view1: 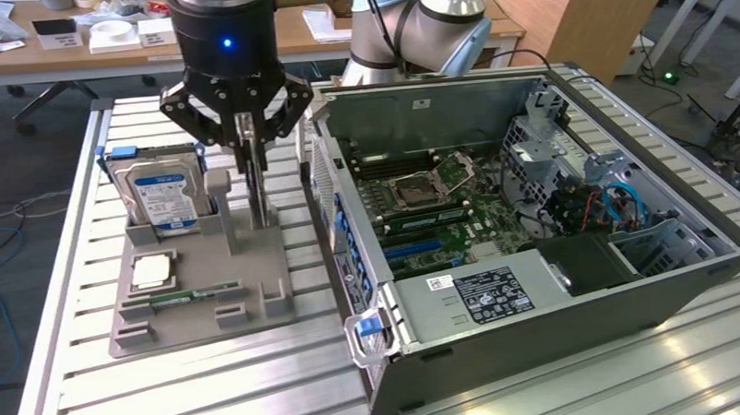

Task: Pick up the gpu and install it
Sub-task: 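Pick up the gpu and move the gpu toward the slot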

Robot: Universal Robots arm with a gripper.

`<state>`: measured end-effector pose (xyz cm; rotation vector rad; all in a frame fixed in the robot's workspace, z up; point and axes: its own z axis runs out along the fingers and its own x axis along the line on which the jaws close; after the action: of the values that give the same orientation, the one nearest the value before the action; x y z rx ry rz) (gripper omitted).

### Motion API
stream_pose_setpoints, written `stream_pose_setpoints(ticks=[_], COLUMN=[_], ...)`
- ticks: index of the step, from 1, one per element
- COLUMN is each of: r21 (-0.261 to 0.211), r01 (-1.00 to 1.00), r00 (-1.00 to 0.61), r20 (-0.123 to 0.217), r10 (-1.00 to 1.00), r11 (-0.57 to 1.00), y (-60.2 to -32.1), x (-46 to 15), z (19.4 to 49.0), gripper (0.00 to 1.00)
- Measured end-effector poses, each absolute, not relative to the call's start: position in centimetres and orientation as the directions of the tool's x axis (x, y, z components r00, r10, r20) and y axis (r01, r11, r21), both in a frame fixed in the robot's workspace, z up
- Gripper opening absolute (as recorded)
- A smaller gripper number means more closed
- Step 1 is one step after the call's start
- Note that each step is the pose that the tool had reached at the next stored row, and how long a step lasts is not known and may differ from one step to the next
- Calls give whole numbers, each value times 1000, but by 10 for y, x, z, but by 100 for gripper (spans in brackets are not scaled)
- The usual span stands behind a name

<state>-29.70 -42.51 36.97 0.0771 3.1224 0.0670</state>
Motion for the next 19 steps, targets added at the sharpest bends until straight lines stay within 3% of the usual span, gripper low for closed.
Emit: stream_pose_setpoints(ticks=[19], r21=[39], r01=[49], r00=[-999], r20=[-17], r10=[50], r11=[998], y=[-424], x=[-297], z=[410], gripper=[26])
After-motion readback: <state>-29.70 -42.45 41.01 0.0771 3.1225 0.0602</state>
